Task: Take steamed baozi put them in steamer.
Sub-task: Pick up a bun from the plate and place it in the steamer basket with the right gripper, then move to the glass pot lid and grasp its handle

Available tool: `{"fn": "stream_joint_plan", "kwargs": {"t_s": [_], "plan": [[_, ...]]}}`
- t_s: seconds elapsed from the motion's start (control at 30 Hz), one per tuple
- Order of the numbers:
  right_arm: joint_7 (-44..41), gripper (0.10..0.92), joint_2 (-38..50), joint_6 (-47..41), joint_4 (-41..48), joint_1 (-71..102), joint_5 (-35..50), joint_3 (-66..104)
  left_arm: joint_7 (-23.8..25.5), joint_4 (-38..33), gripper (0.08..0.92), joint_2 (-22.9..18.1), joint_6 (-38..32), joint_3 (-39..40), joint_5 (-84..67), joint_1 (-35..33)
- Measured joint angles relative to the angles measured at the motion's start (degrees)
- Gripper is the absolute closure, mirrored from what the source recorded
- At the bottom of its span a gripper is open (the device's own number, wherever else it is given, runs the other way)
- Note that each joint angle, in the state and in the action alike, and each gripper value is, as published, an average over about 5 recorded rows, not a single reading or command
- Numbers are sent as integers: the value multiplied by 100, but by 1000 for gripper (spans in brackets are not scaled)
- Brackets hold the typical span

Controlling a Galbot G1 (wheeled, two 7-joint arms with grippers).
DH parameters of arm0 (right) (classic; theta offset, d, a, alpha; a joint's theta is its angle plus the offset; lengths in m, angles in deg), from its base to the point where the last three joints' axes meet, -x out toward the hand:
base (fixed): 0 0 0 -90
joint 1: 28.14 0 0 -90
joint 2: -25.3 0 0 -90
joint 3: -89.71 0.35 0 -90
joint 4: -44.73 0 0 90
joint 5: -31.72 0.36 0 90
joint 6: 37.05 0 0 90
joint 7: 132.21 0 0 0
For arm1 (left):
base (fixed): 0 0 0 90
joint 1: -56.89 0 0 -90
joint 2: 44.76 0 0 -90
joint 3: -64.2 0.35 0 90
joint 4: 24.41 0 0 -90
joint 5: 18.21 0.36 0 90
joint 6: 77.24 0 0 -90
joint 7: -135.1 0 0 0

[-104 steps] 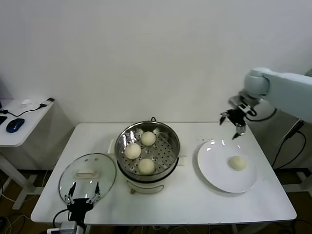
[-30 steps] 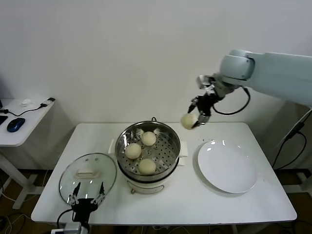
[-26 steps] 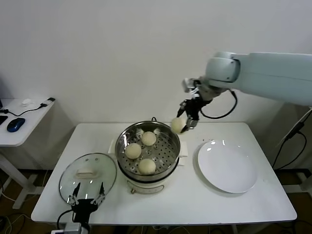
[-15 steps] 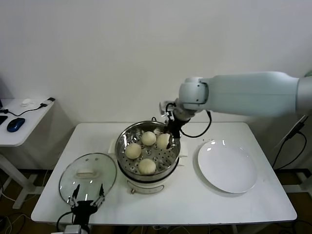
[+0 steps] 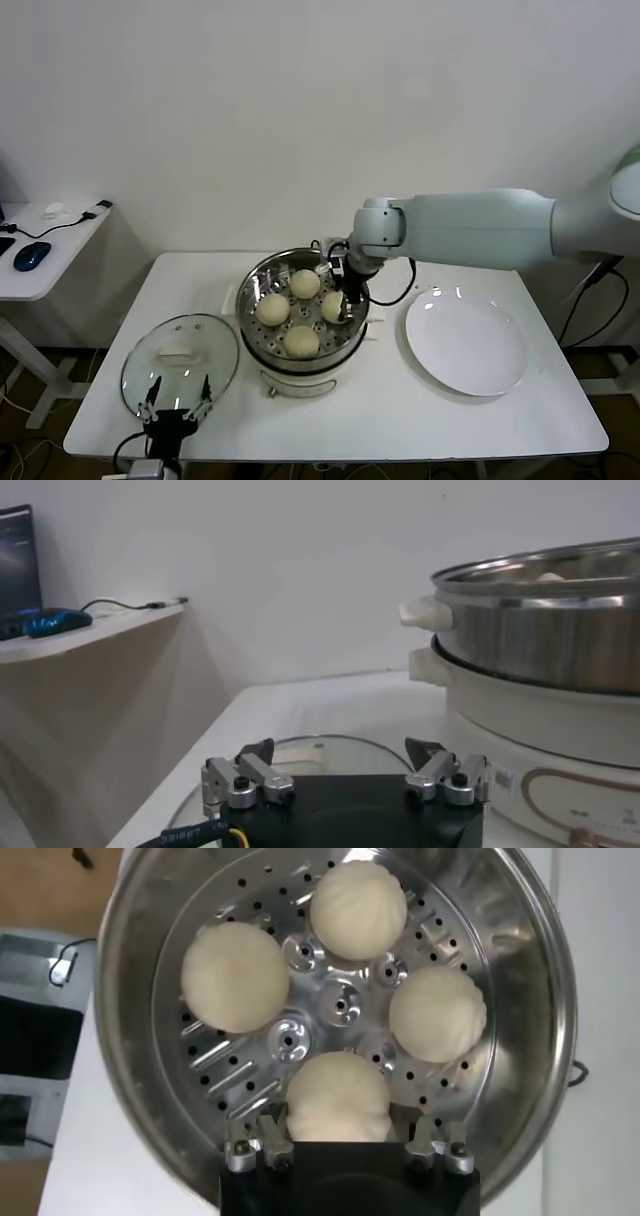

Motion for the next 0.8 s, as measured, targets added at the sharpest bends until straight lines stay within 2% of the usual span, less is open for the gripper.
{"fn": "stream_joint_plan", "kwargs": {"t_s": [0.17,0.37,0.8], "plan": [[16,326,-22,28,99,122,-46,67,-1,15,177,13,17,-26,-24,17],[-127,217,1,207,183,86,-74,63,5,11,177,15,51,-35,-28,37],[-892,203,478,1101,501,-295,397,561,15,-43,177,33,92,-46,-40,54]]}}
